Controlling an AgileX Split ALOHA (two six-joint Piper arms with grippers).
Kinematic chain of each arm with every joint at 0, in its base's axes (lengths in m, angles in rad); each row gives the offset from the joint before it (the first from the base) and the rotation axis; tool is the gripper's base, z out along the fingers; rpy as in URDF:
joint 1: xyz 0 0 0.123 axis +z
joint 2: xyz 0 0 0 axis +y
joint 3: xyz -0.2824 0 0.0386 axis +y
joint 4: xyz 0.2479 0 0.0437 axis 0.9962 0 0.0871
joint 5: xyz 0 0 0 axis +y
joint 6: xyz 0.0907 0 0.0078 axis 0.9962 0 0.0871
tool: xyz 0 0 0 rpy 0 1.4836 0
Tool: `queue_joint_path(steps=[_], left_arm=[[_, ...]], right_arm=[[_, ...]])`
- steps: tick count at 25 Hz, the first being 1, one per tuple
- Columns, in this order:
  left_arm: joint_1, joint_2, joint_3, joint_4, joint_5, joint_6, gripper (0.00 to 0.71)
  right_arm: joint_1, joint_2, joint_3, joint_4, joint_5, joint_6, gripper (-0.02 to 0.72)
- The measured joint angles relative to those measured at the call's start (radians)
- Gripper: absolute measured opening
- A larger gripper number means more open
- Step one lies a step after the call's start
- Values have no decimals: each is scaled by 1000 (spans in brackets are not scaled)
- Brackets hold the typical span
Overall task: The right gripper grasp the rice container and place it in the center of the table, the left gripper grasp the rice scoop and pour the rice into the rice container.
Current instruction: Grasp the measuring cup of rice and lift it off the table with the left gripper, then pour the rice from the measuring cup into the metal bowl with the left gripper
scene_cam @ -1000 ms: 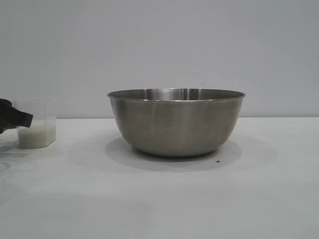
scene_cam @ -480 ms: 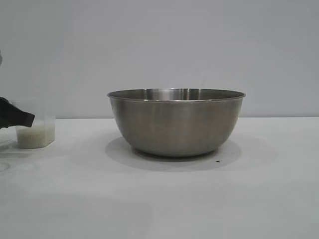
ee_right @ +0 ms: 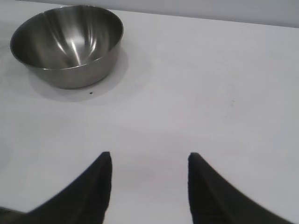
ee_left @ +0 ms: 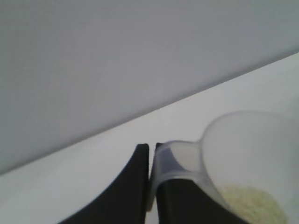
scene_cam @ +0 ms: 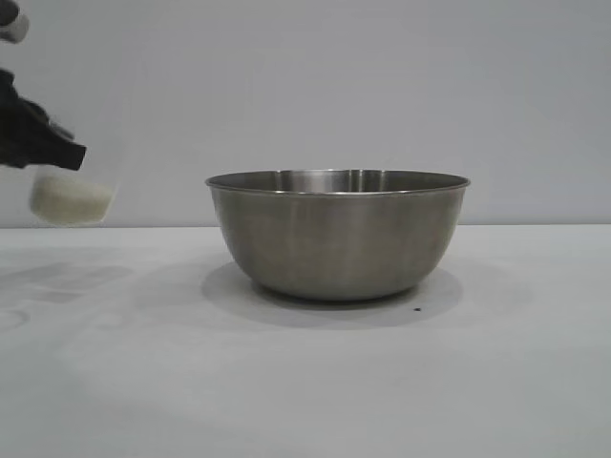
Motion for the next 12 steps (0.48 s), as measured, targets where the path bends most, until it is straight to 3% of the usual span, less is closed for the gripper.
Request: queue_joint_path(steps=[3, 8, 12], left_arm=[[0, -49, 0, 90, 0, 75, 0], [0, -91, -27, 185, 0, 196, 0], [-42, -91, -108, 204, 0, 277, 0]], right_arm=[[0, 0, 0, 0, 0, 0, 312], [0, 0, 0, 0, 0, 0, 315], [0, 0, 0, 0, 0, 0, 315]])
